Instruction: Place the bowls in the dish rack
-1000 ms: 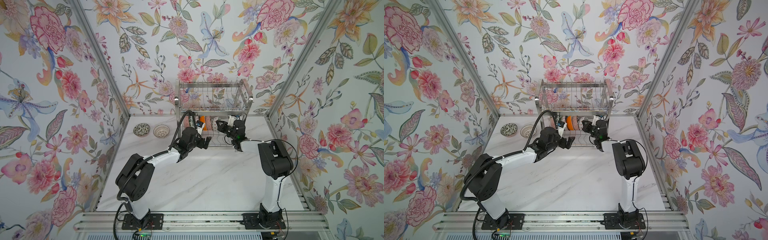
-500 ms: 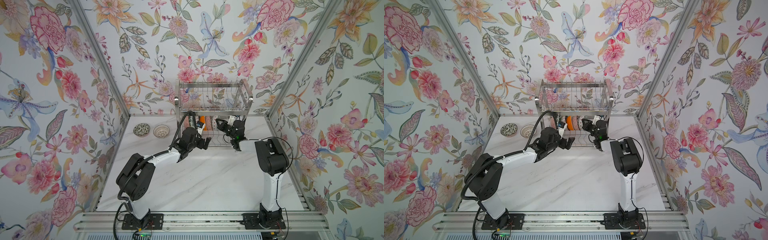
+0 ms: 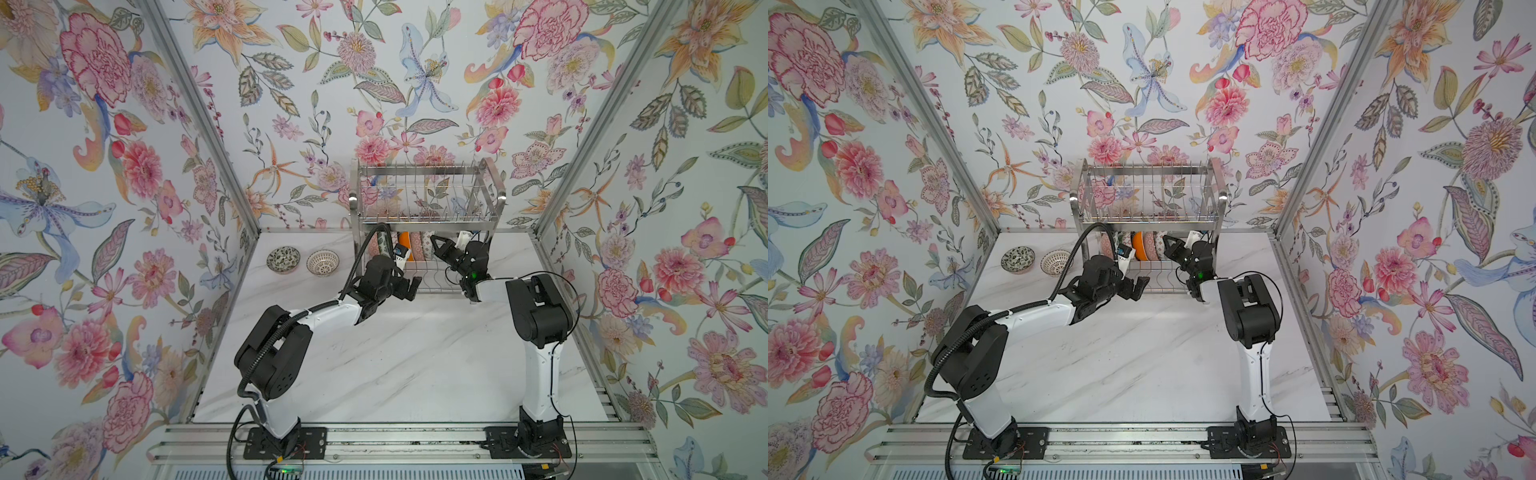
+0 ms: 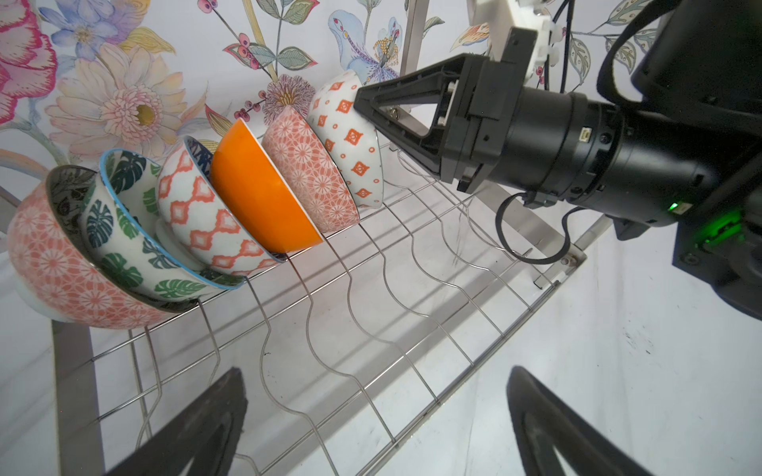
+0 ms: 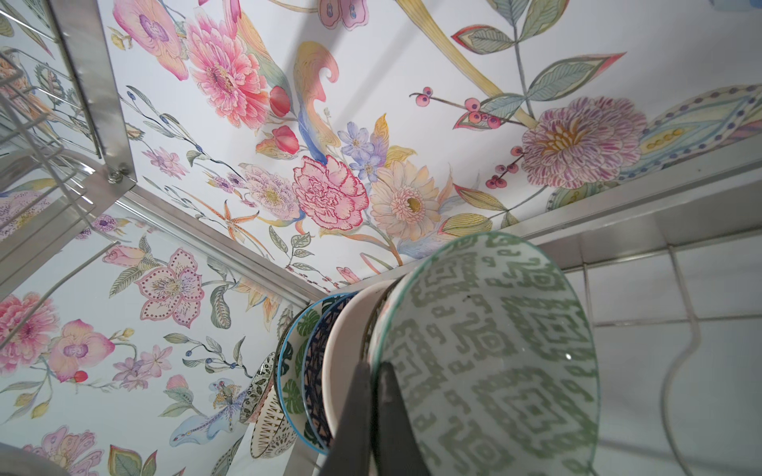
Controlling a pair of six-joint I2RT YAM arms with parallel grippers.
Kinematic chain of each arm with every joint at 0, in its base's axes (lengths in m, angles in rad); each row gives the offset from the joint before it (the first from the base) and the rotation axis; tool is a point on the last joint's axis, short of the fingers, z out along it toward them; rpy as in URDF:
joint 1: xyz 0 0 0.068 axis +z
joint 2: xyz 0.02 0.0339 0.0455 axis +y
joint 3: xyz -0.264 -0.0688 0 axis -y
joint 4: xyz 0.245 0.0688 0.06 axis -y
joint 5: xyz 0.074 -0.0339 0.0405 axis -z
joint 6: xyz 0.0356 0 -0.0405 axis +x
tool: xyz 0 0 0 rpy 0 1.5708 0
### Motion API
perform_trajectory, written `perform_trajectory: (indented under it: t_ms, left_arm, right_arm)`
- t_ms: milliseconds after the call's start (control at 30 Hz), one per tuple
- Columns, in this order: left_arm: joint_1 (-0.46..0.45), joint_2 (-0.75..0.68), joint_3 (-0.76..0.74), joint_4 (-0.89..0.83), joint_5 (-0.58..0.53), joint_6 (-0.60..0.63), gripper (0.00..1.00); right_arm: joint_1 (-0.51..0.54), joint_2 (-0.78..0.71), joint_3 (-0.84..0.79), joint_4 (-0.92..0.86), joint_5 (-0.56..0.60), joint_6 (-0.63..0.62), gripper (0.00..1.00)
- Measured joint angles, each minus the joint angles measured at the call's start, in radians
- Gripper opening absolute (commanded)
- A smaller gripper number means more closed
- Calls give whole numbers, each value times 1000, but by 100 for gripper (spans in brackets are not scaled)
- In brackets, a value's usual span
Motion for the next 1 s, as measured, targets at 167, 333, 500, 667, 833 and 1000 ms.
perform_trajectory:
  t_ms: [167, 333, 500, 667, 833, 1000]
  left_arm:
    - [0, 0, 0, 0, 0, 0, 99]
    - [0, 0, 0, -3, 0, 3, 99]
    - [0, 0, 0, -8, -3, 7, 99]
    - [0, 0, 0, -9, -4, 8, 99]
    - [0, 0, 0, -15, -4, 8, 99]
    - [0, 0, 0, -19, -14, 11, 99]
  right_arm:
    - [1, 3, 2, 10, -12, 20, 0]
    - [4, 29, 16, 43, -16, 41, 0]
    - [3, 55, 24, 60, -26, 63, 0]
    - [2, 64, 33, 61, -25, 66, 0]
    - [1, 64, 33, 58, -24, 65, 0]
    - [0, 63, 40, 26, -16, 35, 0]
